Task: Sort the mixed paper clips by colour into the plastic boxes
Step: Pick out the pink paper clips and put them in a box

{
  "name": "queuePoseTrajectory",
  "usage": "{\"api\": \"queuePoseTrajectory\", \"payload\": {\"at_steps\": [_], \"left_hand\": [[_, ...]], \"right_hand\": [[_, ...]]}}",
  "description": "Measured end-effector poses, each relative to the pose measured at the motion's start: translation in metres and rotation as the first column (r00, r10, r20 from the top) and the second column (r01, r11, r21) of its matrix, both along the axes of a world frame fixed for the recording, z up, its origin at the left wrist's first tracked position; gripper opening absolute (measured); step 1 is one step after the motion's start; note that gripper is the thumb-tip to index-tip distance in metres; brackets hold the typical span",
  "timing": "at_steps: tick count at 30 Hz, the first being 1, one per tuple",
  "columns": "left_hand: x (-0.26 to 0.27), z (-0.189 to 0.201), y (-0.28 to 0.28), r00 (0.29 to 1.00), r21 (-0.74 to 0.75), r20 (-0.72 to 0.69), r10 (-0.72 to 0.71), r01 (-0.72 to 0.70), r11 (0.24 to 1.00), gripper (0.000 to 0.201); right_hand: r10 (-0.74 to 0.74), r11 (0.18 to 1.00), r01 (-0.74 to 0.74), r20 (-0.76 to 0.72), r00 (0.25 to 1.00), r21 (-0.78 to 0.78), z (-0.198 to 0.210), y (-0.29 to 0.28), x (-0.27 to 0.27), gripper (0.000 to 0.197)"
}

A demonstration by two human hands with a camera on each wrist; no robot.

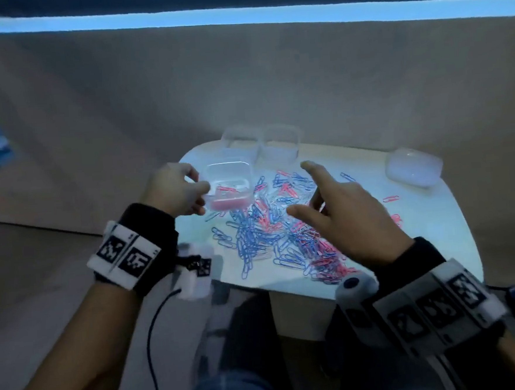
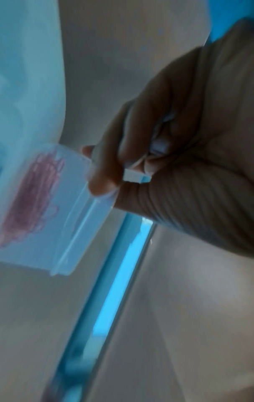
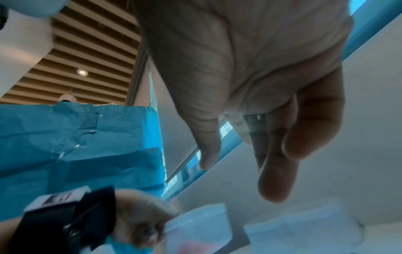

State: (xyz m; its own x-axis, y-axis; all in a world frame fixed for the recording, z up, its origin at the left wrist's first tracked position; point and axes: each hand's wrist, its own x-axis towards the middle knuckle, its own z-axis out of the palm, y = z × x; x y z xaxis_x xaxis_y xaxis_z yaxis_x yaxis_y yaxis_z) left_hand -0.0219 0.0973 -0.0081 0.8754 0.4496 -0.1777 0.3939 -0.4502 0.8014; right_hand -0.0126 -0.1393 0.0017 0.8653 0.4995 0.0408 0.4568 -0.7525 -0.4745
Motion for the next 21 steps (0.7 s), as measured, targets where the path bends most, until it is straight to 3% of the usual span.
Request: {"api": "queuePoseTrajectory", "payload": {"at_steps": [4,9,12,16,19,21], "left_hand": [[0.006,-0.012,0.057,0.986,0.065,-0.063,0.156,-0.152,0.986,0.021],[0.013,-0.036,0.079,0.965,0.062,-0.056,0.255,-0.252,0.966,0.022],[0.011,-0.046,0.073,0.963,0.021,-0.022,0.269,-0.269,0.963,0.022],[0.004,-0.044,0.067,0.965,0.023,-0.05,0.258,-0.257,0.966,0.03],[-0.004,-0.031,0.061,0.963,0.265,-0.11,0.246,-0.21,0.941,0.044],[-0.012,-0.022,0.047,0.963,0.485,-0.064,0.26,-0.198,0.852,0.044]], "right_hand": [[-0.086,0.996,0.085,-0.051,0.995,-0.026,-0.001,-0.022,0.007,0.065],[-0.132,0.991,0.13,-0.133,0.982,-0.025,-0.01,-0.038,0.005,0.062],[-0.109,0.984,0.083,-0.165,0.98,-0.16,-0.011,-0.04,0.005,0.062],[-0.015,0.912,-0.08,-0.229,0.973,-0.401,0.001,-0.026,0.02,0.059],[0.081,0.89,-0.161,-0.201,0.976,-0.426,0.003,0.004,0.045,0.054],[0.157,0.878,-0.2,-0.135,0.978,-0.434,-0.005,0.034,0.066,0.046]]}}
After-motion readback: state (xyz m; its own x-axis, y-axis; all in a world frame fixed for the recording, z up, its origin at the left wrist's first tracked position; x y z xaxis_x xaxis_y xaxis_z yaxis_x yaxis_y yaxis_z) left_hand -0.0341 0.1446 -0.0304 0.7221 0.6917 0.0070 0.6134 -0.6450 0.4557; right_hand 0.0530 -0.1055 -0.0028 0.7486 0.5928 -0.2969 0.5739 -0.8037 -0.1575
